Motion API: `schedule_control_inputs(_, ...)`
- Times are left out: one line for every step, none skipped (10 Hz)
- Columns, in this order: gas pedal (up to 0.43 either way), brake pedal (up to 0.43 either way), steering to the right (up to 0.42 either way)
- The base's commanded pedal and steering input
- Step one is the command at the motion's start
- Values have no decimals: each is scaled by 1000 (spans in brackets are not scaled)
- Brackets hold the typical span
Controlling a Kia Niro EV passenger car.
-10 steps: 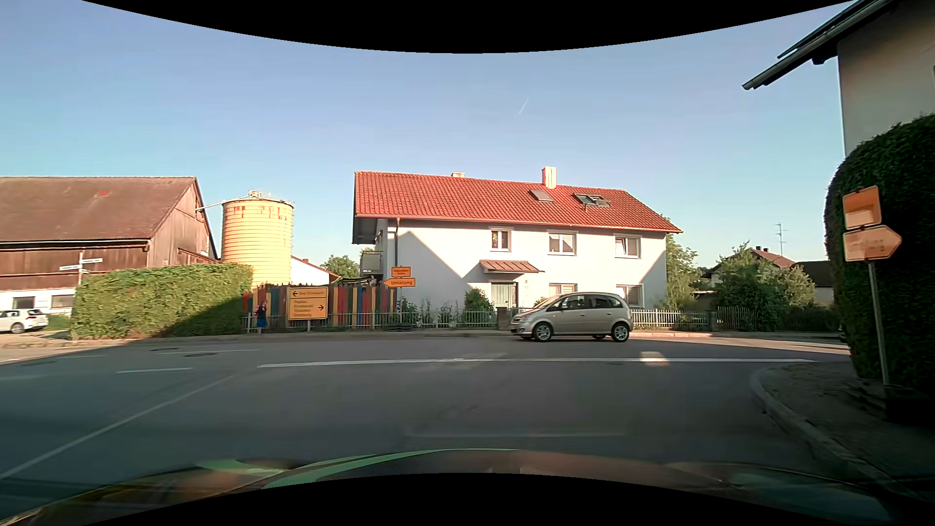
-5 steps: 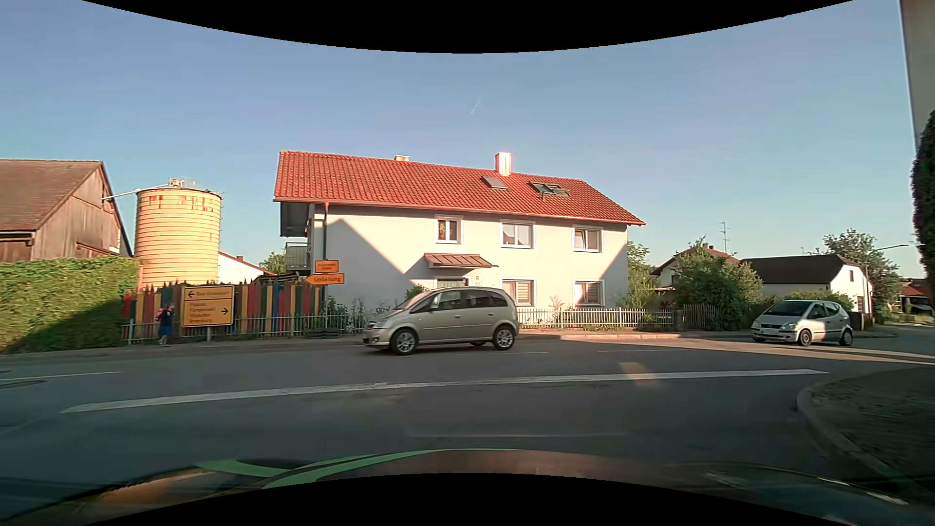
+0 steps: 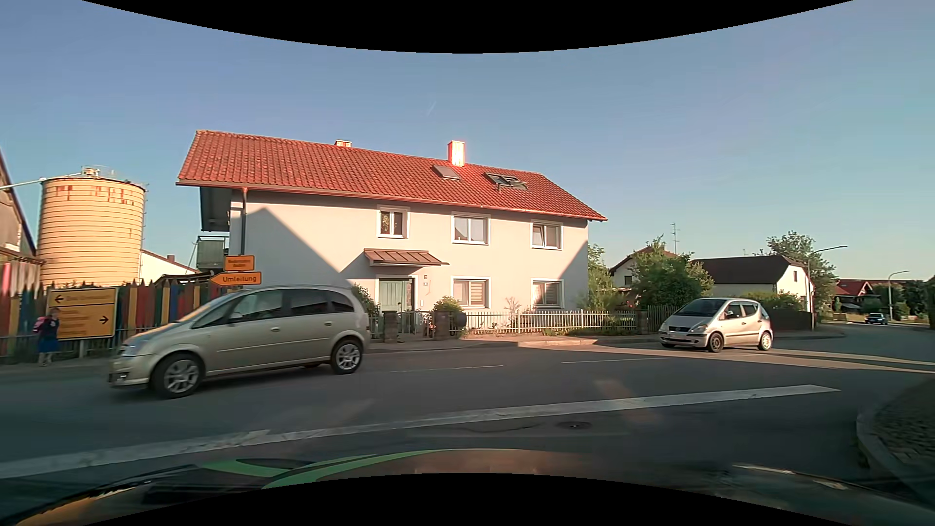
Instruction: Follow the waypoints while adhering to traffic rules and regulations
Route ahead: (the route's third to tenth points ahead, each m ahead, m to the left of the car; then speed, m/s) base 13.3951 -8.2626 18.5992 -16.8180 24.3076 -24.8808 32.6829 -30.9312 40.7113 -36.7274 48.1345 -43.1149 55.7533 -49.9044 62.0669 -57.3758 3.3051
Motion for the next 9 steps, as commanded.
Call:
schedule_control_inputs(0,232,257)
schedule_control_inputs(0,226,266)
schedule_control_inputs(0,232,275)
schedule_control_inputs(0,238,281)
schedule_control_inputs(0,238,288)
schedule_control_inputs(0,244,293)
schedule_control_inputs(0,244,296)
schedule_control_inputs(0,244,296)
schedule_control_inputs(0,244,296)
